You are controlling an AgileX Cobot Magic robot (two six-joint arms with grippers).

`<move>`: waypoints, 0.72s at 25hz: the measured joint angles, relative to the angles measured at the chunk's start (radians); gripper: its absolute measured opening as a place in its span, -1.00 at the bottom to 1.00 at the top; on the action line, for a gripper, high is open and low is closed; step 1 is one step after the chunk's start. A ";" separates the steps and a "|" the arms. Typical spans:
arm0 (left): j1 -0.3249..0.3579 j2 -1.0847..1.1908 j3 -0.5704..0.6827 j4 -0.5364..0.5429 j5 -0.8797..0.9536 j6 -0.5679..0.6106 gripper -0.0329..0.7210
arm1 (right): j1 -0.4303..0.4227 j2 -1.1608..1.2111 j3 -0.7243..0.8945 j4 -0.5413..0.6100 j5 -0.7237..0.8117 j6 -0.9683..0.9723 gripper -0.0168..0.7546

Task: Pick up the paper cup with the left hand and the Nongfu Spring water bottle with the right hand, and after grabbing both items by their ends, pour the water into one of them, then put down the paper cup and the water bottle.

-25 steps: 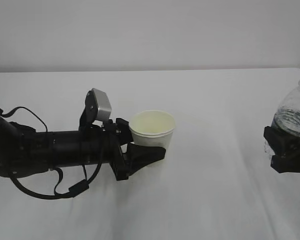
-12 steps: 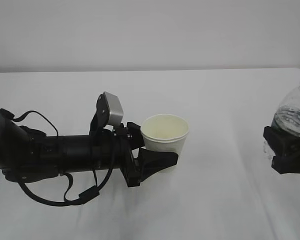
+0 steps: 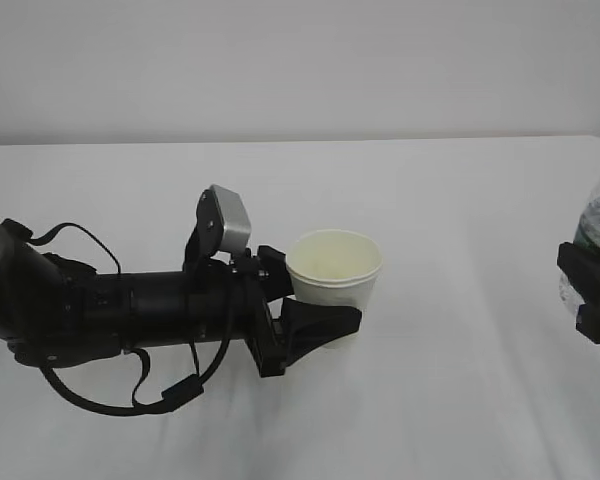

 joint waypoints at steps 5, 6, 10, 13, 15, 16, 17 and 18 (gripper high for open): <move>-0.057 0.000 0.000 -0.011 0.000 0.000 0.45 | 0.000 -0.096 0.002 0.000 0.113 0.000 0.20; -0.068 0.000 0.000 -0.020 0.000 0.000 0.45 | 0.000 -0.108 0.002 0.000 0.132 0.000 0.20; -0.099 0.000 -0.002 -0.043 0.000 0.000 0.45 | 0.000 -0.154 0.002 -0.002 0.200 0.000 0.20; -0.120 0.000 -0.031 -0.043 0.000 0.000 0.45 | 0.000 -0.190 0.002 -0.002 0.237 0.000 0.20; -0.134 0.000 -0.058 -0.043 0.008 0.000 0.45 | 0.000 -0.204 0.002 -0.002 0.258 0.000 0.20; -0.142 0.000 -0.068 -0.043 0.015 0.000 0.45 | 0.000 -0.205 0.002 -0.002 0.269 0.000 0.20; -0.151 0.000 -0.080 -0.043 0.020 -0.004 0.45 | 0.000 -0.207 0.002 -0.002 0.273 0.000 0.20; -0.158 0.000 -0.090 -0.043 0.029 -0.010 0.45 | 0.000 -0.207 0.002 -0.002 0.278 0.000 0.20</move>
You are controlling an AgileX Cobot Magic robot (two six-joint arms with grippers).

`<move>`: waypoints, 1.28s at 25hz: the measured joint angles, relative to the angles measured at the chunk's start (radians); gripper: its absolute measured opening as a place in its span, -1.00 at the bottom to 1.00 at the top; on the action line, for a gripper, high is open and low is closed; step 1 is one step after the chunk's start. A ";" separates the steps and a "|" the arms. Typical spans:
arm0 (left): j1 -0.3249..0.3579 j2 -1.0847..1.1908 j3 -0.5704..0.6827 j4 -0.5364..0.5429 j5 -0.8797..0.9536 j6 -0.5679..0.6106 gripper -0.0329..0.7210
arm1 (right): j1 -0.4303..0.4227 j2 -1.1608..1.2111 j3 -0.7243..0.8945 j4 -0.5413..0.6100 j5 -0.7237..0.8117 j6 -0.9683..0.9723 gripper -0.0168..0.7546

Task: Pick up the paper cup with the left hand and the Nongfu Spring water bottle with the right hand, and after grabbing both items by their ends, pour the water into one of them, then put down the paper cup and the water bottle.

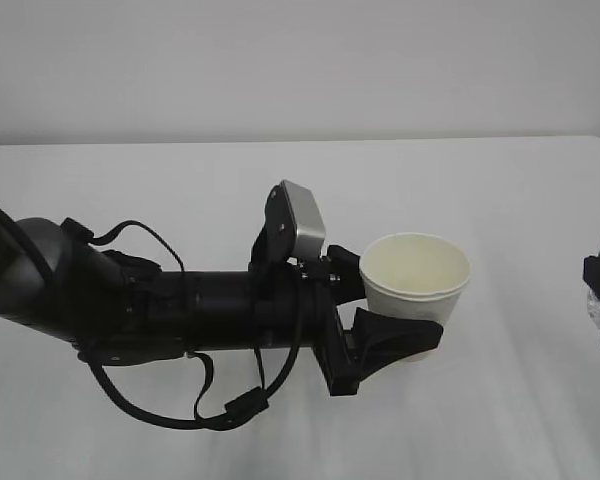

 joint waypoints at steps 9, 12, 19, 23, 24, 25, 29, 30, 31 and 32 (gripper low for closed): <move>-0.029 0.000 -0.013 0.007 0.007 -0.023 0.45 | 0.000 0.000 -0.021 0.000 0.041 -0.085 0.20; -0.029 0.000 -0.013 0.035 0.007 -0.053 0.44 | 0.000 0.000 -0.037 0.000 0.048 -0.112 0.20; -0.029 0.000 -0.013 0.050 0.019 -0.110 0.44 | 0.000 0.000 -0.044 0.000 0.051 -0.200 0.20; -0.029 0.000 -0.013 0.063 0.023 -0.129 0.44 | 0.000 0.000 -0.044 0.000 0.056 -0.256 0.20; -0.029 0.000 -0.013 0.074 0.023 -0.131 0.44 | 0.000 0.000 -0.044 0.000 0.062 -0.272 0.20; -0.029 0.000 -0.015 0.085 0.023 -0.131 0.44 | 0.000 0.000 -0.044 0.000 0.076 -0.293 0.20; -0.029 0.000 -0.024 0.109 0.029 -0.133 0.44 | 0.000 0.000 -0.044 0.000 0.105 -0.354 0.20; -0.029 0.000 -0.028 0.114 0.029 -0.133 0.44 | 0.000 0.000 -0.044 0.000 0.105 -0.363 0.20; -0.029 0.000 -0.031 0.117 0.029 -0.135 0.44 | 0.000 0.000 -0.044 0.000 0.105 -0.372 0.20; -0.029 0.000 -0.036 0.120 0.029 -0.135 0.44 | 0.000 0.000 -0.044 0.000 0.106 -0.380 0.20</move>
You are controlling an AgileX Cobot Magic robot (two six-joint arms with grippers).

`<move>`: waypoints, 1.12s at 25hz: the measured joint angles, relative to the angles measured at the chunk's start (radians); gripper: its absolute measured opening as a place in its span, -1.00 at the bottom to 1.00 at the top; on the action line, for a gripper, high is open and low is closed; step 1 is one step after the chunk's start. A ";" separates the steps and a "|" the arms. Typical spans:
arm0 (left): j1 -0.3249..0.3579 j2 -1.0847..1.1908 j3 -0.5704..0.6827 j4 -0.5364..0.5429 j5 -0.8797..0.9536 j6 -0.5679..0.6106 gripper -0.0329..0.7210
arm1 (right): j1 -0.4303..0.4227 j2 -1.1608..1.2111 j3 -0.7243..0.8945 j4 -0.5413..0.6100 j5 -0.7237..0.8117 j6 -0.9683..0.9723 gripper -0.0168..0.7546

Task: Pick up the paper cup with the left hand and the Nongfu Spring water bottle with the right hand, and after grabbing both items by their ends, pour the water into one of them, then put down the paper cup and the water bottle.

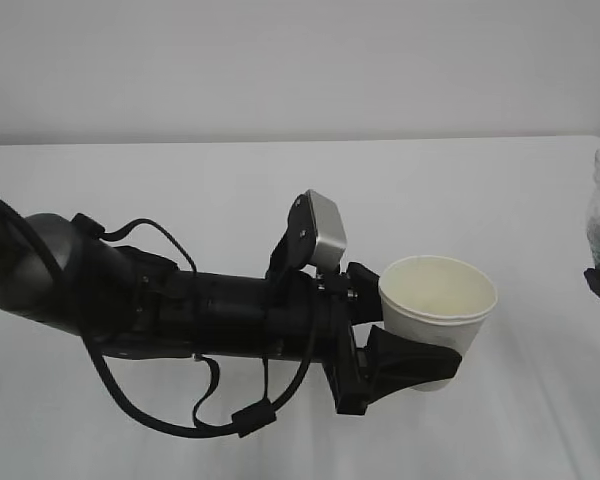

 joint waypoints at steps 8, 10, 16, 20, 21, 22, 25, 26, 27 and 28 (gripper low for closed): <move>0.000 0.000 -0.016 0.021 0.024 0.000 0.41 | 0.000 0.000 0.000 0.000 0.000 -0.071 0.20; 0.000 0.000 -0.016 0.023 0.024 0.000 0.41 | 0.000 0.000 0.000 0.000 0.000 -0.099 0.20; -0.028 0.000 -0.031 0.023 0.047 0.000 0.41 | 0.000 0.000 0.000 0.000 0.000 -0.190 0.20; -0.057 0.000 -0.056 0.025 0.082 0.000 0.41 | 0.000 0.000 0.000 0.000 0.002 -0.242 0.20; -0.059 0.000 -0.060 0.025 0.084 0.000 0.41 | 0.000 0.000 0.000 0.000 0.002 -0.252 0.20; -0.060 0.000 -0.063 0.025 0.084 0.000 0.41 | 0.000 0.000 0.000 0.000 0.003 -0.267 0.20; -0.060 0.000 -0.064 0.014 0.088 0.000 0.41 | 0.000 0.000 0.000 0.000 0.003 -0.313 0.20; -0.060 0.000 -0.064 0.014 0.090 0.000 0.41 | 0.000 0.000 0.000 0.000 0.004 -0.326 0.20; -0.060 0.000 -0.064 0.014 0.090 0.000 0.41 | 0.000 0.000 0.000 0.000 0.004 -0.343 0.20; -0.060 0.000 -0.064 0.014 0.090 0.000 0.41 | 0.000 0.000 0.000 0.000 0.004 -0.362 0.20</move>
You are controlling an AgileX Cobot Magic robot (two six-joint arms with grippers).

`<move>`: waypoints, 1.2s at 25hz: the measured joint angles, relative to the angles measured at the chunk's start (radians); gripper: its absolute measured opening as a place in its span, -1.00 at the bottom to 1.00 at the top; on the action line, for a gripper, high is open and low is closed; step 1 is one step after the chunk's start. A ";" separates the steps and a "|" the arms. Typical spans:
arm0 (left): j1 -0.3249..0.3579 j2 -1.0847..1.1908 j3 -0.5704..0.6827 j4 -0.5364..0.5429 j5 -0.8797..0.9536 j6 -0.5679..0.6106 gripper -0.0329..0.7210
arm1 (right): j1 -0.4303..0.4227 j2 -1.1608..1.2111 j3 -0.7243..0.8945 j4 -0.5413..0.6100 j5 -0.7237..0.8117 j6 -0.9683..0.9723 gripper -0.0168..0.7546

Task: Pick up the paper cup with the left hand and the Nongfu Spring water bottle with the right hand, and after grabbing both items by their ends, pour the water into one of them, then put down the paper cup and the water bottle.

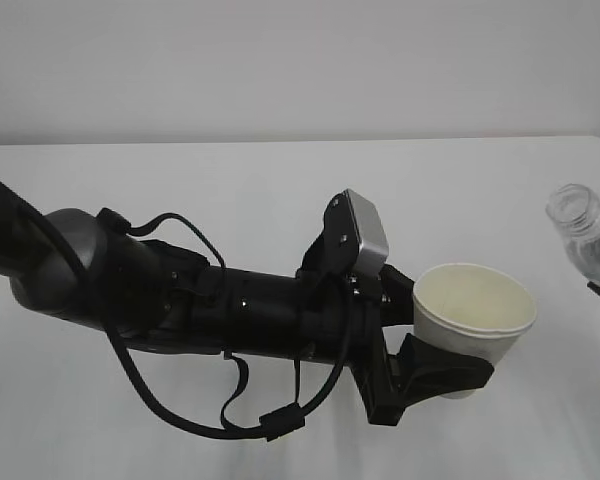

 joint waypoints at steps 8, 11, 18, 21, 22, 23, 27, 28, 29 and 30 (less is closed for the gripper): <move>-0.014 0.000 0.000 -0.014 -0.010 0.000 0.40 | 0.000 0.000 0.000 0.000 0.000 -0.118 0.20; -0.019 0.000 0.000 -0.035 -0.010 0.000 0.40 | 0.000 0.000 0.000 0.000 -0.012 -0.135 0.20; -0.019 0.000 0.000 -0.055 -0.015 0.000 0.40 | 0.000 0.000 0.000 0.000 -0.037 -0.215 0.20; -0.019 0.000 0.000 -0.057 -0.025 0.000 0.40 | 0.000 0.000 0.000 0.000 -0.058 -0.222 0.20; -0.019 0.000 0.000 -0.057 -0.027 0.000 0.40 | 0.000 0.000 0.000 0.000 -0.066 -0.226 0.20; -0.019 0.000 0.000 -0.059 -0.028 0.000 0.40 | 0.000 0.000 0.000 0.000 -0.068 -0.232 0.20; -0.019 0.000 0.000 -0.059 -0.045 0.000 0.39 | 0.000 0.000 0.000 0.000 -0.074 -0.266 0.20; -0.019 0.000 0.000 -0.059 -0.047 0.000 0.38 | 0.000 0.000 0.000 0.000 -0.077 -0.271 0.20; -0.019 0.000 0.000 -0.059 -0.051 0.000 0.38 | 0.000 0.000 0.000 0.000 -0.086 -0.275 0.20; -0.019 0.000 0.000 -0.059 -0.054 0.000 0.38 | 0.000 0.000 0.000 0.000 -0.092 -0.284 0.20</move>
